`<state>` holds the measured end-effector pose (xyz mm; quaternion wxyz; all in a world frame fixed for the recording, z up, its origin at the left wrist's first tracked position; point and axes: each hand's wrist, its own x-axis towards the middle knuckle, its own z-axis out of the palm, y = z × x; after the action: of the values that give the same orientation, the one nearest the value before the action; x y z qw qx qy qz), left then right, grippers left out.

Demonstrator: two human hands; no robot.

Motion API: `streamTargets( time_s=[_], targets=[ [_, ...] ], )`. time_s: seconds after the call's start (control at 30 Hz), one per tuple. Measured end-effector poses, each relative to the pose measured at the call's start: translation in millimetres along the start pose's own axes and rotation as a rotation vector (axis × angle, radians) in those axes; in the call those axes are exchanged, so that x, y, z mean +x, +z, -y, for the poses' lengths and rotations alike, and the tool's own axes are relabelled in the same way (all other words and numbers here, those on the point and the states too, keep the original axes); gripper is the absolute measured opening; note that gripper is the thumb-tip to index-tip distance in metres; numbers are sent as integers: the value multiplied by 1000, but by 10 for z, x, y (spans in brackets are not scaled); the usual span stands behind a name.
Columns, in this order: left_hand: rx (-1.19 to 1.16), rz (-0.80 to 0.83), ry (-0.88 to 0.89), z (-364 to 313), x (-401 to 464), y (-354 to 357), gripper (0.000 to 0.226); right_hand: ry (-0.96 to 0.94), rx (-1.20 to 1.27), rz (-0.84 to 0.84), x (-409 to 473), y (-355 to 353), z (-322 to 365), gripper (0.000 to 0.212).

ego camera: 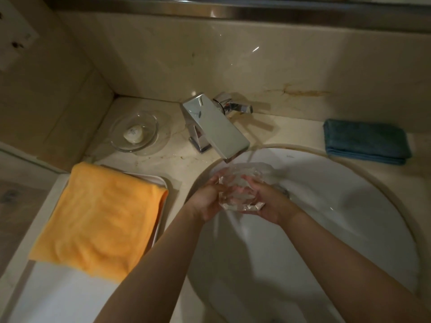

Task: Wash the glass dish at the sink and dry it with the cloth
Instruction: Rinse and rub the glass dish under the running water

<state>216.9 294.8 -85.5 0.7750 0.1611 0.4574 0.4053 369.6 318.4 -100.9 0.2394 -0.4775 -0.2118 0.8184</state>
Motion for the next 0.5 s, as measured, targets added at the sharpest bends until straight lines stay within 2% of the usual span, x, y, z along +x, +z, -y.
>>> streamTargets(
  time_s=[0.13,0.3,0.5],
  targets=[
    [-38,-12,-16,-44,-4,63,49,-44,-23,-68,-24,22,-27,19],
    [-122,-91,-57,-32,5,89,53,-154,-192,-352,-39,74,-28,19],
    [61,-26,-47,-101,-46,161,44,-228,-148,-415,-54,85,-10,22]
  ],
)
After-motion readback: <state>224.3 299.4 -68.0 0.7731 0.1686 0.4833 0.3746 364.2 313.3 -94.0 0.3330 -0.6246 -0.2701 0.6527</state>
